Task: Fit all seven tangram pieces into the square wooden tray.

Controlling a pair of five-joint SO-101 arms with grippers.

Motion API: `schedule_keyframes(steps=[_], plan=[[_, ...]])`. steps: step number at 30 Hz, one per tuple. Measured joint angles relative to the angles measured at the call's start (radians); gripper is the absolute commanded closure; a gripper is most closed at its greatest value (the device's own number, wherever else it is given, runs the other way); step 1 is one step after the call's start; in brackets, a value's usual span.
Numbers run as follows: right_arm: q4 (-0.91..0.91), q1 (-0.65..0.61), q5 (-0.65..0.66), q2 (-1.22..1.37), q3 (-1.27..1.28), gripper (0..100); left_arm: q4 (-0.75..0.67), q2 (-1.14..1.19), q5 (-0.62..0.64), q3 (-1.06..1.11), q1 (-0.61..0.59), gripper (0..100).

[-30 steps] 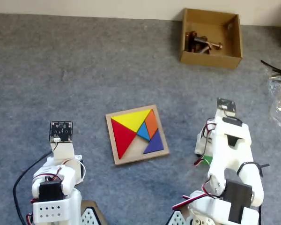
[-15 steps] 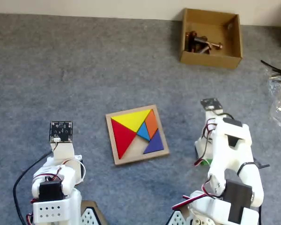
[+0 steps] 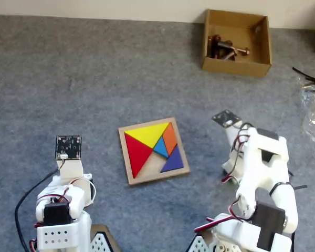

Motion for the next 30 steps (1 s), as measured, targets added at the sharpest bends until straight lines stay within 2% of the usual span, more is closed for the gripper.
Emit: schedule_keyframes(steps=[8,15,20,30], plan=[[0.006,-0.002,-0.005,0.0,-0.012,85.0,0.0,0.0,0.0,0.0,0.0,100],[0.032,-0.005,-0.158,0.0,-0.014,85.0,0.0,0.0,0.0,0.0,0.0,100],[0.032,-0.06,-0.232,0.002,-0.014,85.0,0.0,0.0,0.0,0.0,0.0,100],[0.032,-0.123,-0.245,0.002,-0.014,85.0,0.0,0.0,0.0,0.0,0.0,100]])
